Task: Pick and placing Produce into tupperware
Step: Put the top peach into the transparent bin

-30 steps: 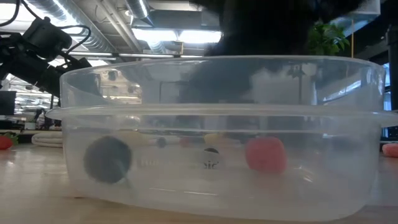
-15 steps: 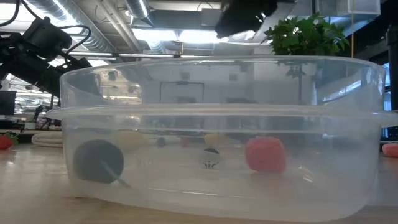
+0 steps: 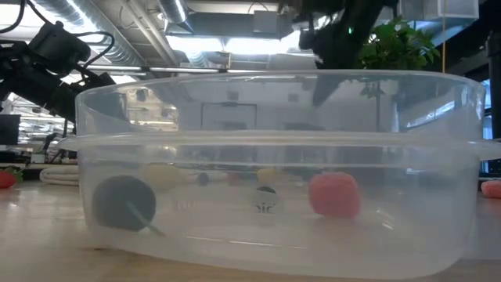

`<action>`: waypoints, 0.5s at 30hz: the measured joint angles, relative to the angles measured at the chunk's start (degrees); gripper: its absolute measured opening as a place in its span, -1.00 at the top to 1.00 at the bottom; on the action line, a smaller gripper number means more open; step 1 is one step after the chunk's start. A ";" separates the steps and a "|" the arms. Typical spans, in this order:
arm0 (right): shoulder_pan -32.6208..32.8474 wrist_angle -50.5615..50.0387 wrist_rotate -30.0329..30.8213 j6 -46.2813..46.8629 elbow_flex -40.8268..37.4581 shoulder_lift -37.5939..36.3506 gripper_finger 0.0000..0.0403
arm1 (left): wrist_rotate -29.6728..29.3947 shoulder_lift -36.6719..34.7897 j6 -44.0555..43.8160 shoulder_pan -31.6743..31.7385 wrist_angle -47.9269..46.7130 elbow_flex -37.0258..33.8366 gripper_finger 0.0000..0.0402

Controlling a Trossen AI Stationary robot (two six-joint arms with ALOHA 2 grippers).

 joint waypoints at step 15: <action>-17.17 14.99 -8.41 4.57 -15.23 0.04 0.19 | 0.00 0.00 0.13 -0.02 0.00 0.00 -0.25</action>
